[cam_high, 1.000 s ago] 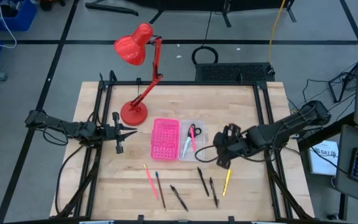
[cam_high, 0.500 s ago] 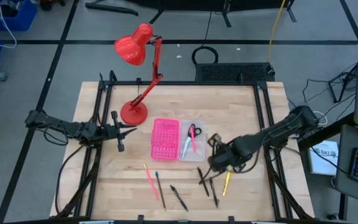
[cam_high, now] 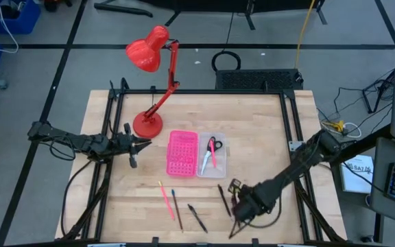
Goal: Pick & place school supplies into a supply box
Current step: Put the yellow pen into the supply box
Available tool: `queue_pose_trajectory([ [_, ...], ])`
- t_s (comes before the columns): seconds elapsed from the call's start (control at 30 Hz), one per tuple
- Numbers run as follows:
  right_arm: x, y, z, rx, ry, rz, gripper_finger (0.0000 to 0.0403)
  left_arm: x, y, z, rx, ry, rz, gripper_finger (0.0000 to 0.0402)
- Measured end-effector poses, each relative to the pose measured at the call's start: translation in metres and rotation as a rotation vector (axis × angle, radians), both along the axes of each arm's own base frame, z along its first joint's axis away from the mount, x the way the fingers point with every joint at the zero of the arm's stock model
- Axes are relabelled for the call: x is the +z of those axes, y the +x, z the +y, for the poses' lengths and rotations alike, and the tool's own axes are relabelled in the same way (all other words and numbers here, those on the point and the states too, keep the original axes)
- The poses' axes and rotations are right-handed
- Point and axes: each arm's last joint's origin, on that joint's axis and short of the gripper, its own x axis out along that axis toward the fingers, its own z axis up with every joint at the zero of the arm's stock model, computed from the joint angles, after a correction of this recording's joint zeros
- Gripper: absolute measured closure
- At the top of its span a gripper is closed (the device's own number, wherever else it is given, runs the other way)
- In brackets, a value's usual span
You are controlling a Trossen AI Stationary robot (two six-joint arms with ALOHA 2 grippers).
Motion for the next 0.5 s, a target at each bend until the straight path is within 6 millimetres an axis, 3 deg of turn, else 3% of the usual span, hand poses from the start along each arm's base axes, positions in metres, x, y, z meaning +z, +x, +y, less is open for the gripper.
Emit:
queue_pose_trajectory([
  [0.23, -0.015, -0.011, 0.022, 0.141, -0.024, 0.029, 0.0247, 0.0, 0.0, 0.0, 0.005, -0.044, -0.011, 0.0355],
  [0.5, -0.052, -0.011, 0.013, 0.185, -0.038, 0.062, 0.0249, -0.002, 0.0, 0.0, 0.004, -0.029, 0.017, 0.0355],
])
